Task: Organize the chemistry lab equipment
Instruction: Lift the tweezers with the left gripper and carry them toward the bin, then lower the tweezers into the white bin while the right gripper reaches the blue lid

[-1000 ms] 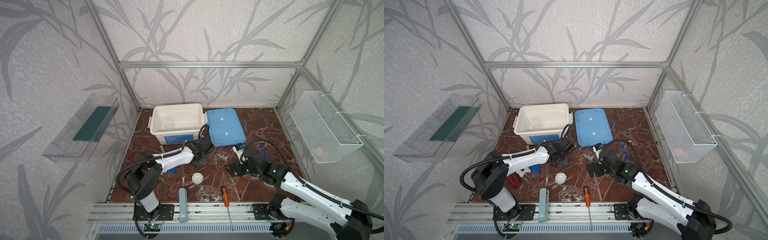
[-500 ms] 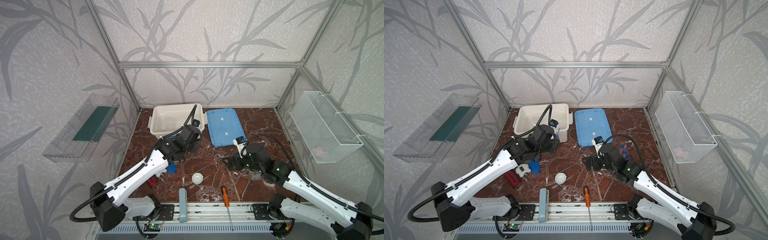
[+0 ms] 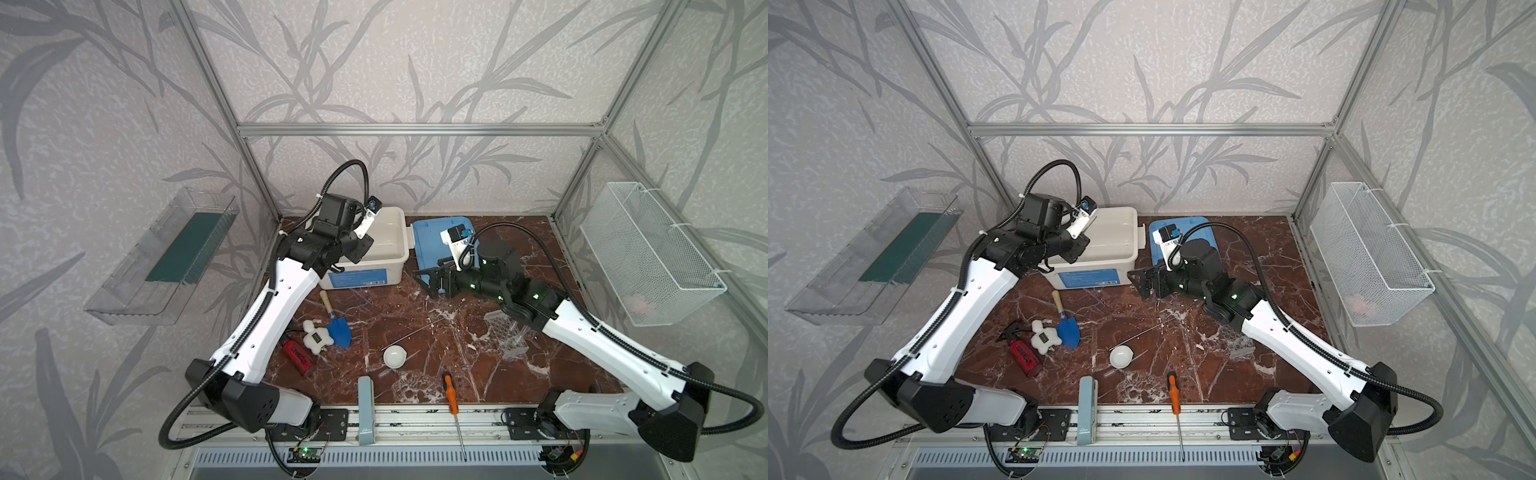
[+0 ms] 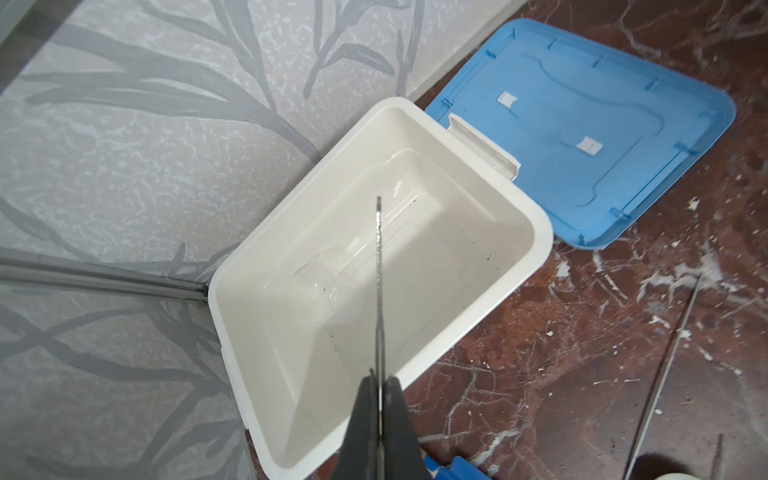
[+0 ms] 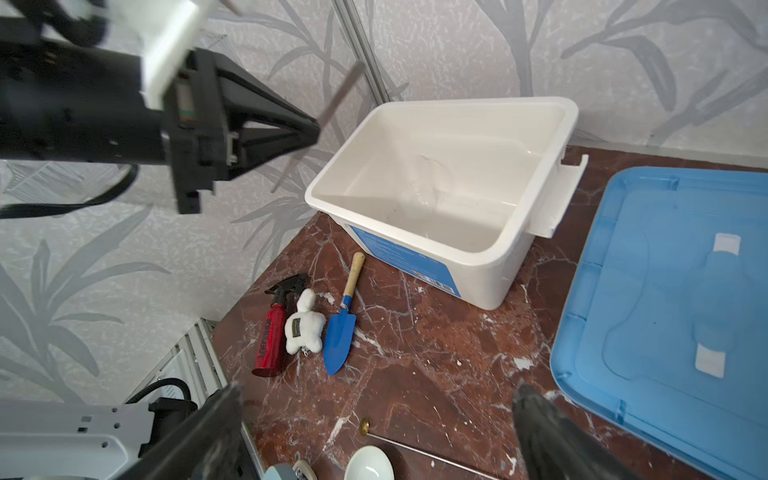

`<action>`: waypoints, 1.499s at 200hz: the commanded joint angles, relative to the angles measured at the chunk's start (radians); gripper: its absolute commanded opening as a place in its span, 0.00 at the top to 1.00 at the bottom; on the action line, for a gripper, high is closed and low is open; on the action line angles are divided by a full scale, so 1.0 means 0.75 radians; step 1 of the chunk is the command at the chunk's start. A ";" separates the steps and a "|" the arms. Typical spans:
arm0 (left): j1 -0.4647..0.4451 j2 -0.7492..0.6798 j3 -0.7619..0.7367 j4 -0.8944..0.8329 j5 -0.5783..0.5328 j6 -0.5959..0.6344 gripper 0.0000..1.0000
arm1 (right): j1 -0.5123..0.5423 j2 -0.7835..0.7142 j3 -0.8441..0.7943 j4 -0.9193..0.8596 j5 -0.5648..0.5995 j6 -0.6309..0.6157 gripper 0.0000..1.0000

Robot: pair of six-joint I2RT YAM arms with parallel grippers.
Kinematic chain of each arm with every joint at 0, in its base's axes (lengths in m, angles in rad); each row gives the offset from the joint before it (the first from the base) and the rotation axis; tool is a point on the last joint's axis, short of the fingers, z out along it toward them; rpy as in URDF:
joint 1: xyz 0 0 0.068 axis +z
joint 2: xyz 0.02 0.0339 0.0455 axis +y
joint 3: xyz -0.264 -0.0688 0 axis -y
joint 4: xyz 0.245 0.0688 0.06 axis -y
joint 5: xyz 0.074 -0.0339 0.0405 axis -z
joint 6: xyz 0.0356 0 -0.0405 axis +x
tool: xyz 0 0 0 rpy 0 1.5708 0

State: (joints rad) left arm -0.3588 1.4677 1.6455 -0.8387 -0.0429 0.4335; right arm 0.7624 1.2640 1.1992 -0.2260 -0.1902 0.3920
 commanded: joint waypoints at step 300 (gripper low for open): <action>0.337 0.794 0.025 0.116 0.165 0.907 1.00 | -0.145 0.414 0.094 0.190 -0.325 0.103 0.01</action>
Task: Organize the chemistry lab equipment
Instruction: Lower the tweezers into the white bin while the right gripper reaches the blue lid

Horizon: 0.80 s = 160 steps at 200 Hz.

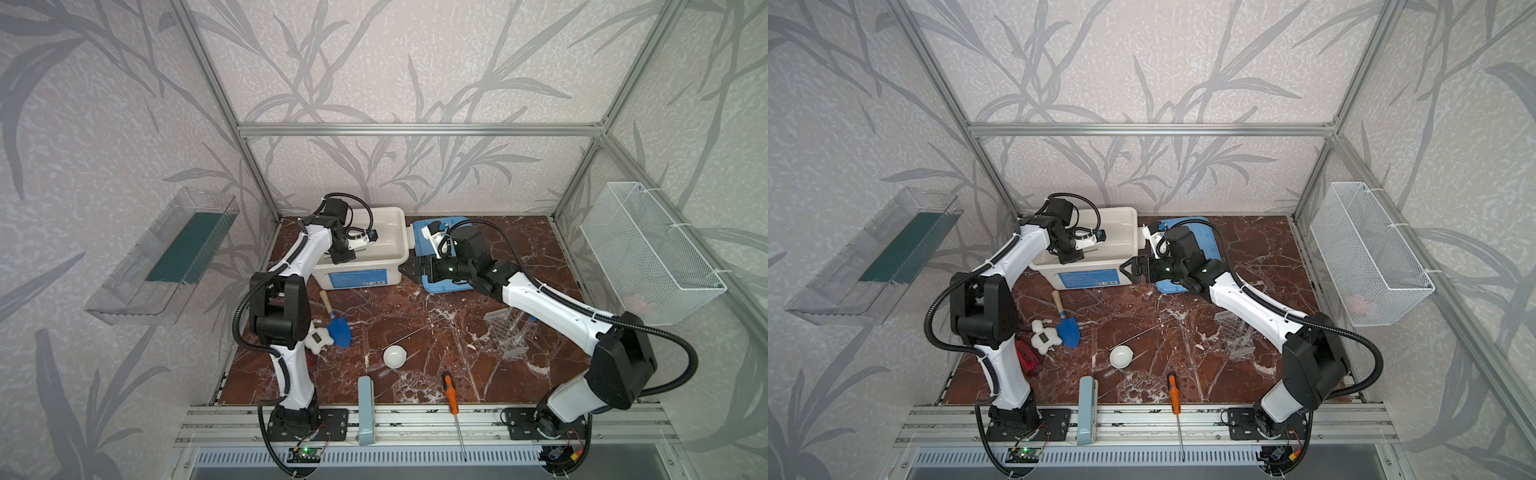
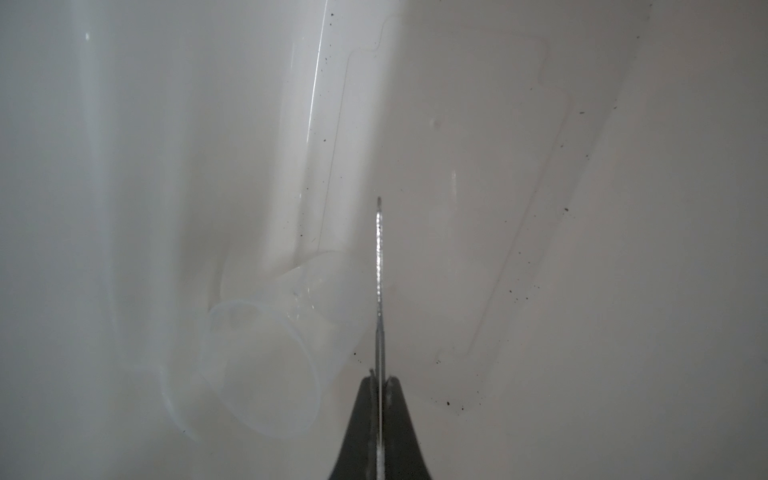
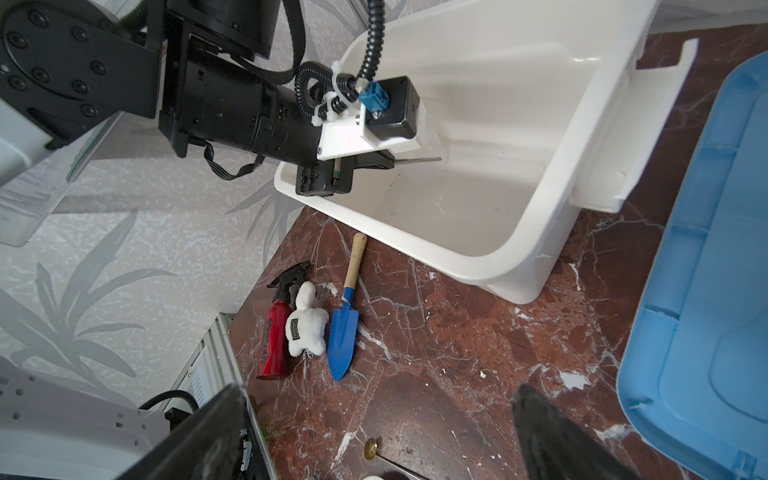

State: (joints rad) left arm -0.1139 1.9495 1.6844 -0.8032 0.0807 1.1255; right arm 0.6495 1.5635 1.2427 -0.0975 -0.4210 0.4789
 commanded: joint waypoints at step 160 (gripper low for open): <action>0.011 0.247 0.048 0.068 -0.013 -0.143 0.88 | 0.006 0.037 0.031 0.013 -0.014 -0.019 0.01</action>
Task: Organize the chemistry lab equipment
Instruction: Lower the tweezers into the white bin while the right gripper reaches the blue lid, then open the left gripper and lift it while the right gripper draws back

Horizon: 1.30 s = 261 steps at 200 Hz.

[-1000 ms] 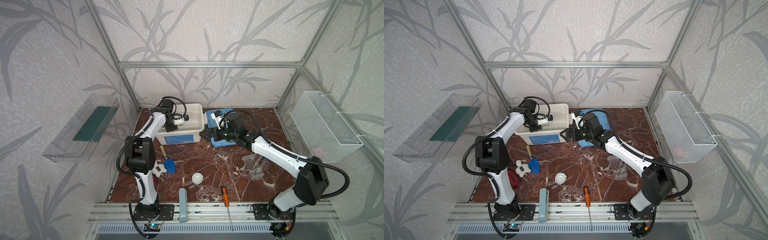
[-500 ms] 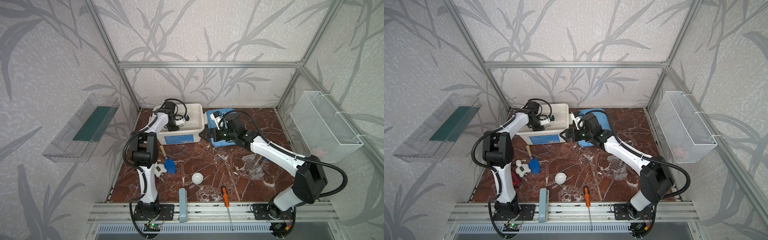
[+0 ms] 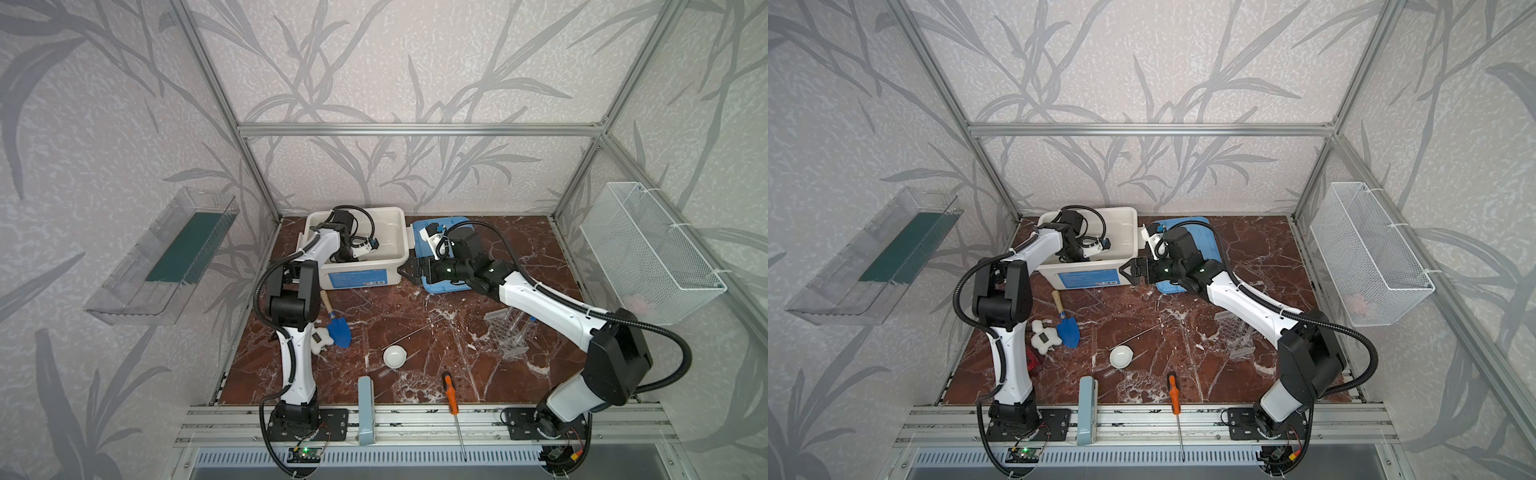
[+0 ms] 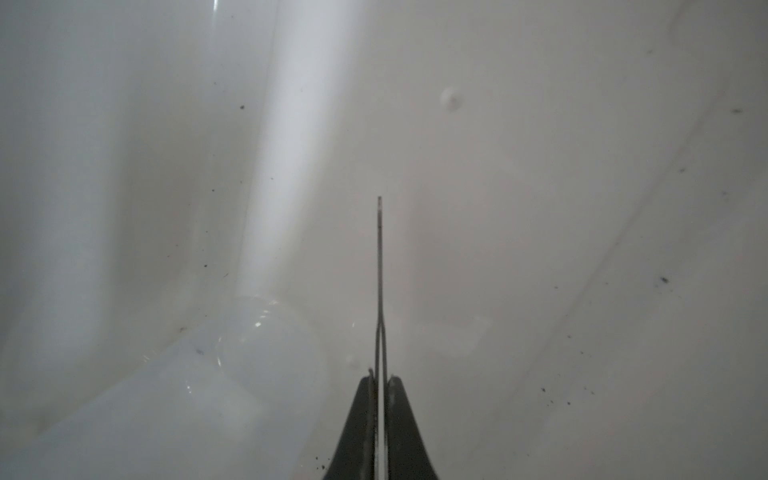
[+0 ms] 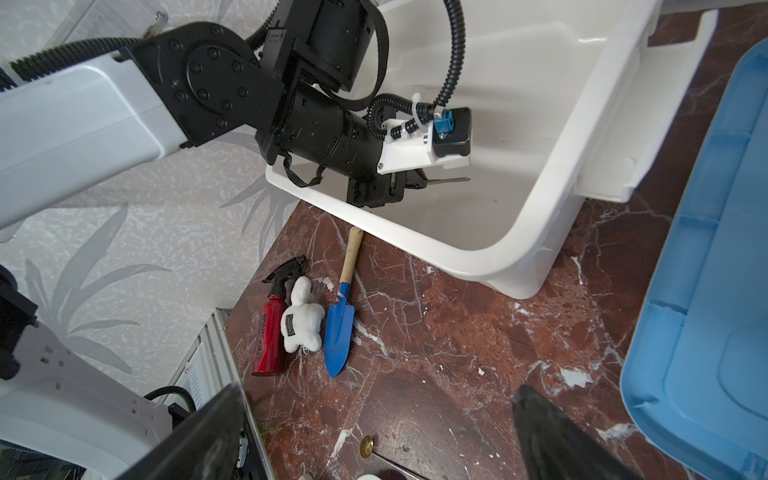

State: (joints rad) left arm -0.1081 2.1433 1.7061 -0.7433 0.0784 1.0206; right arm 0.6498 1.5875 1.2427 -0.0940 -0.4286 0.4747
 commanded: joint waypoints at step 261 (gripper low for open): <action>-0.213 -0.446 0.098 0.252 -0.359 -0.477 0.06 | 0.002 -0.333 -0.034 -0.214 0.168 -0.095 0.01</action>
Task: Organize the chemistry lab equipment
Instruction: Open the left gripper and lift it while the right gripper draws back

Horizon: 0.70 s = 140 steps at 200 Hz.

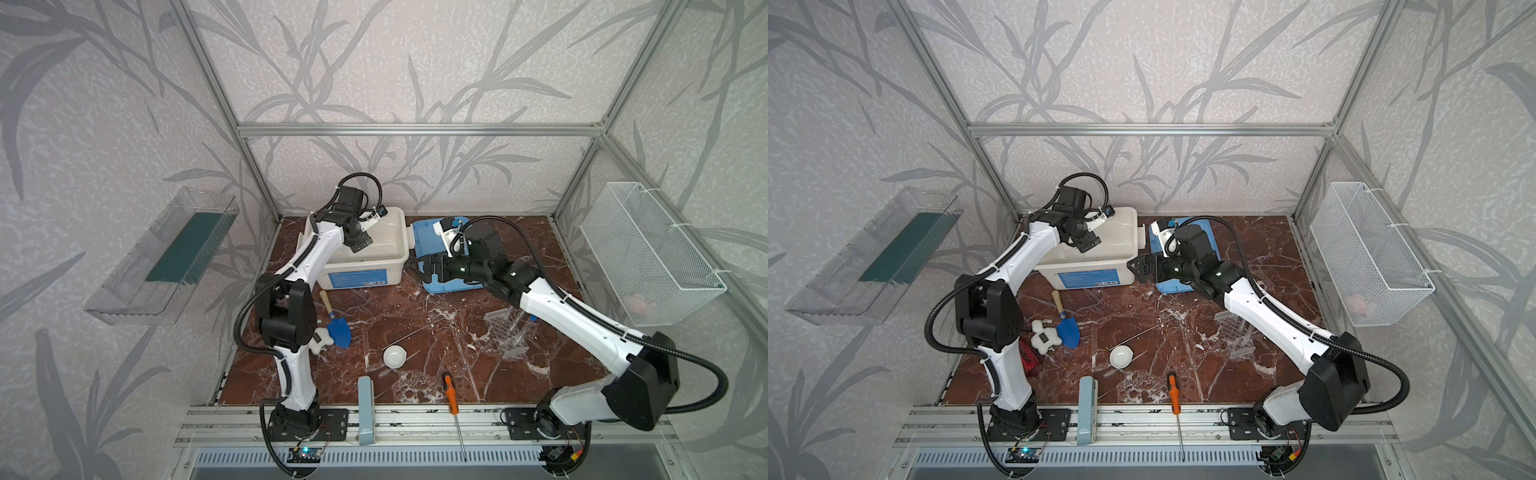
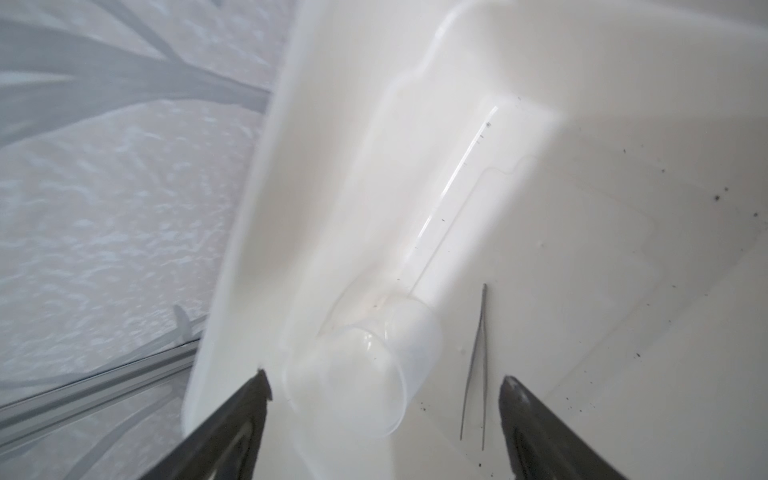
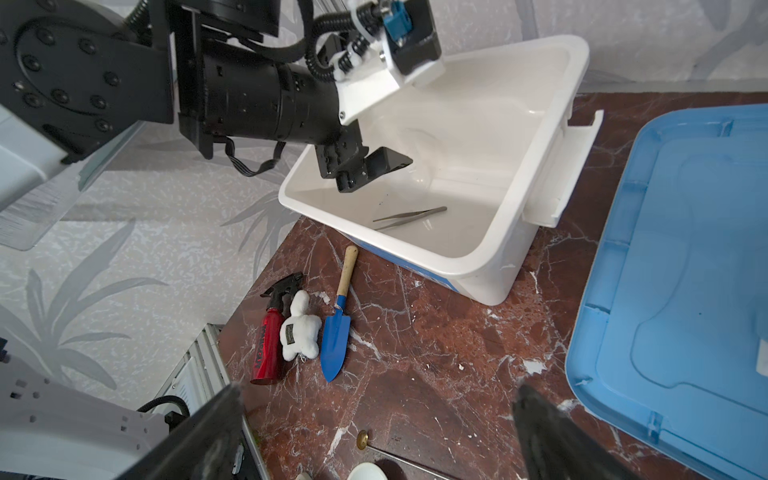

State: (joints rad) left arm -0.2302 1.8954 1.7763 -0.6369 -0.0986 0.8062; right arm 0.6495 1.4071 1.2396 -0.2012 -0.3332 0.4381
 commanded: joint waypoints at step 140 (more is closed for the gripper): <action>-0.301 -0.852 -0.445 -0.150 0.358 -1.461 0.01 | -0.040 -0.582 -0.485 -0.461 0.034 -0.186 0.01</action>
State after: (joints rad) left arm -0.4397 1.3464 1.5616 -0.7258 0.0822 -0.0639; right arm 0.6231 1.0073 0.9211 -0.4805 -0.2779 0.3294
